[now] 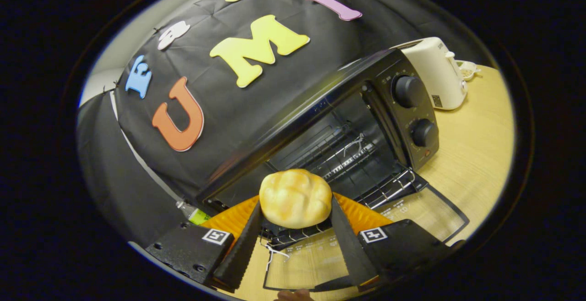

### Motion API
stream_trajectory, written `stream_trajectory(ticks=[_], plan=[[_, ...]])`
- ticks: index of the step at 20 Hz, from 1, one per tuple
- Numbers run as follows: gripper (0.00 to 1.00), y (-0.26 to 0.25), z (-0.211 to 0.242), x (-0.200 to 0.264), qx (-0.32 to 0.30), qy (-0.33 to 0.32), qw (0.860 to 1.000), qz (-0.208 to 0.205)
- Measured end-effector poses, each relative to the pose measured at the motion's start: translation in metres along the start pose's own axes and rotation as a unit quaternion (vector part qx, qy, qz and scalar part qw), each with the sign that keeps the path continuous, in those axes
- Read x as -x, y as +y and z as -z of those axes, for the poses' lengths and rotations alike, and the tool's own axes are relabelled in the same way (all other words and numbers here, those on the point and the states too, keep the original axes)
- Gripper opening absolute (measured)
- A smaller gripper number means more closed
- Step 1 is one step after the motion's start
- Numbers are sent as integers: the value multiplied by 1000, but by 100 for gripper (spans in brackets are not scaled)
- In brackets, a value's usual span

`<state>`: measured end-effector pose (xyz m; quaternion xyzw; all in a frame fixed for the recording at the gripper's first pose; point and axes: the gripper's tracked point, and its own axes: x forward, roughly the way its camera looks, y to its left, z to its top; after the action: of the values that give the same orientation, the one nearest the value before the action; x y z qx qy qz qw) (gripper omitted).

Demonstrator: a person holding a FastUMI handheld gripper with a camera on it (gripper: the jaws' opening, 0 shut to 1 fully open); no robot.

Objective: Open the toaster oven, put the food inside, and close the toaster oven door.

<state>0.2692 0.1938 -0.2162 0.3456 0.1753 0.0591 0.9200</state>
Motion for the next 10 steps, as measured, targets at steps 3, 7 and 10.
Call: stream_trajectory(ticks=[3,7,10], plan=[[89,2,-11,-17,21,-5,1000,12],[91,-2,-21,-33,40,-14,999,29],[91,-6,-30,-41,62,-34,997,36]])
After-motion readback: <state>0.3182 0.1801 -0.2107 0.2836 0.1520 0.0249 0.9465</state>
